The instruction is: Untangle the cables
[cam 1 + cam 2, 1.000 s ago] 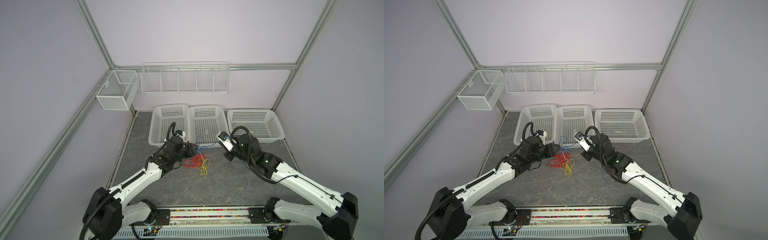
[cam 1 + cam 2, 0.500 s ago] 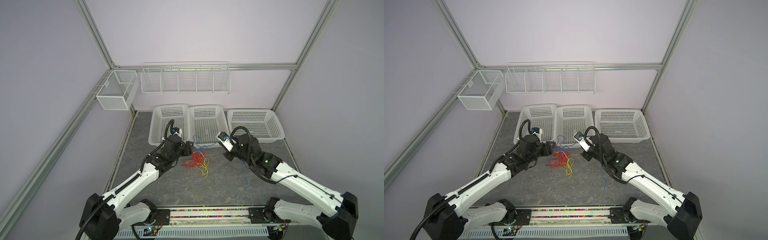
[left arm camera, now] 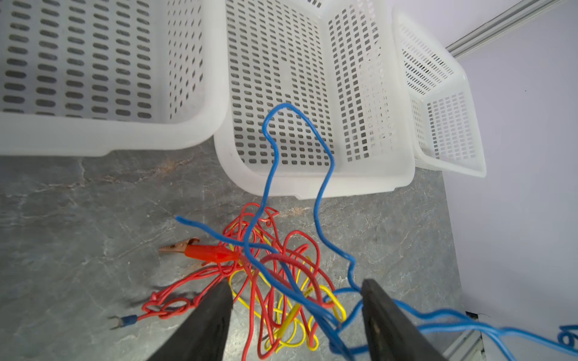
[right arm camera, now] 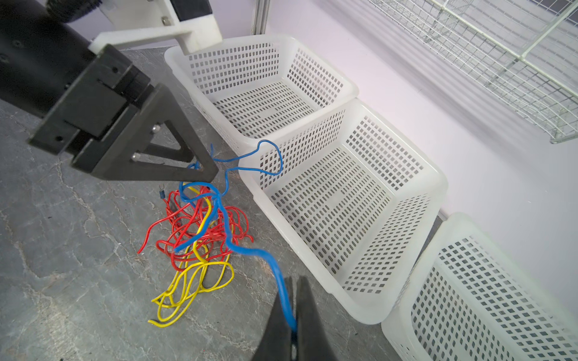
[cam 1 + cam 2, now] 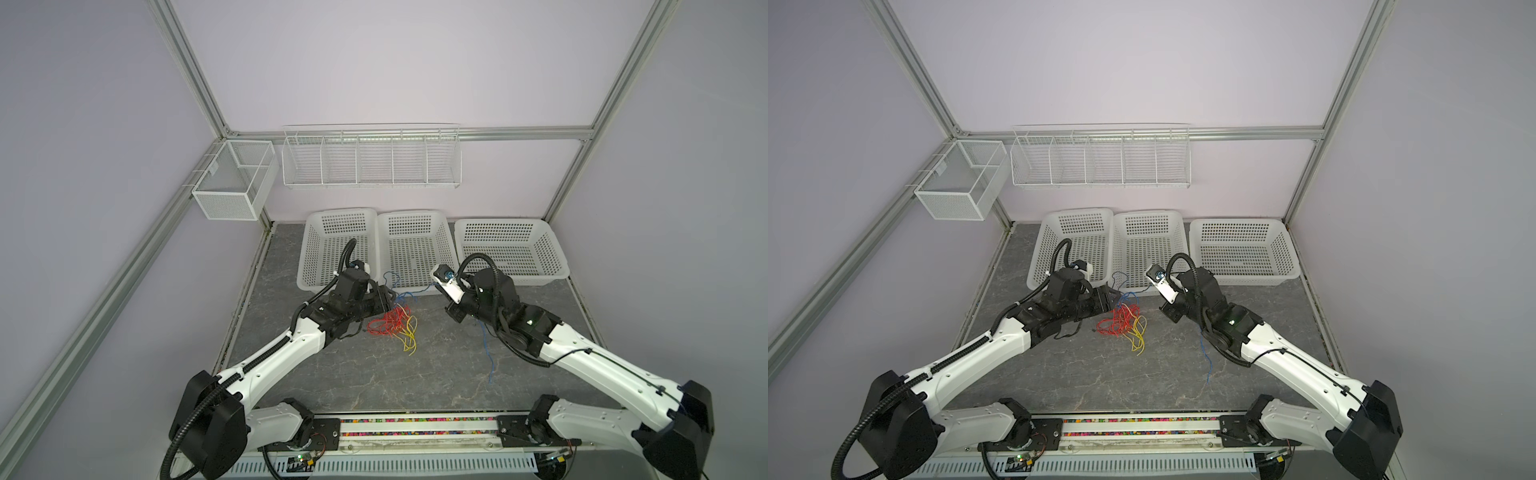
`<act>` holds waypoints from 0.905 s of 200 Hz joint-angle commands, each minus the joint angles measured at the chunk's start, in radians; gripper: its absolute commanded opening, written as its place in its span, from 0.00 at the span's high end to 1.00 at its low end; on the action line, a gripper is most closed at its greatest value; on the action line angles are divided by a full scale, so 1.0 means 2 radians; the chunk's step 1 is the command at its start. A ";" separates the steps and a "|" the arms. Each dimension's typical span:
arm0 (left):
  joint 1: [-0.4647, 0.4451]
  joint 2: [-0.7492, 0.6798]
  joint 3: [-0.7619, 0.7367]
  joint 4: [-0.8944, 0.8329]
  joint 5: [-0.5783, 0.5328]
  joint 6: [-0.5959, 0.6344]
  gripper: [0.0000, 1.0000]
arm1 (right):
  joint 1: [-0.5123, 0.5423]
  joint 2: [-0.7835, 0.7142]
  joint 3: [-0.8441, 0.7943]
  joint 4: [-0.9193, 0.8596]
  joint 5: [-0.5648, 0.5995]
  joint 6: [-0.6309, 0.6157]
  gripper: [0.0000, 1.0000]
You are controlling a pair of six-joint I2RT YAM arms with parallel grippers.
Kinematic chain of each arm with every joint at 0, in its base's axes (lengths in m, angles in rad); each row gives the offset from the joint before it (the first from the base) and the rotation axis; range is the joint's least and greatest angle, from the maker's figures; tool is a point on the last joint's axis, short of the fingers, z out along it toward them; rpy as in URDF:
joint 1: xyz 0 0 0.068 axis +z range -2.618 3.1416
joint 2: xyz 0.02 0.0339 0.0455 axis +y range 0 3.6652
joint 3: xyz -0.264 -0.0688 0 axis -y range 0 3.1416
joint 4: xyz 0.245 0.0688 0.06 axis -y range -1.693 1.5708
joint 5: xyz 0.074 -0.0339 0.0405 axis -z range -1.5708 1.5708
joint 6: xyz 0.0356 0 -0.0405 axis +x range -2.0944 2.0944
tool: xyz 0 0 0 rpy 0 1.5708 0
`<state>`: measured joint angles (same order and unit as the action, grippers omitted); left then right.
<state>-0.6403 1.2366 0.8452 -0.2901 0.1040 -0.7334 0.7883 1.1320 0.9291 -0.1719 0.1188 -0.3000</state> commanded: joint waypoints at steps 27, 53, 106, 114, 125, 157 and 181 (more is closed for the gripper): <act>0.002 0.013 0.001 0.019 0.023 -0.046 0.37 | 0.006 -0.003 -0.004 0.035 0.008 -0.008 0.94; 0.002 0.021 -0.006 0.052 0.032 -0.064 0.47 | 0.006 -0.007 -0.004 0.041 0.016 -0.005 0.94; 0.002 0.025 -0.013 0.071 0.032 -0.073 0.67 | 0.009 -0.004 -0.005 0.059 0.029 0.004 0.94; 0.002 0.026 -0.014 0.072 0.031 -0.073 0.71 | 0.010 -0.003 -0.005 0.060 0.030 0.004 0.94; 0.002 0.027 -0.016 0.076 0.030 -0.073 0.75 | 0.011 -0.003 -0.006 0.062 0.027 0.005 0.94; 0.002 0.039 -0.016 0.080 0.024 -0.072 0.91 | 0.013 -0.004 -0.007 0.066 0.025 0.008 0.94; 0.002 0.044 -0.014 0.070 0.012 -0.066 1.00 | 0.012 -0.007 -0.008 0.064 0.025 0.008 0.94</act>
<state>-0.6411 1.3060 0.8261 -0.1253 0.1654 -0.8738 0.8089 1.1351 0.9249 -0.1101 0.1627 -0.2924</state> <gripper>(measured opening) 0.045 0.065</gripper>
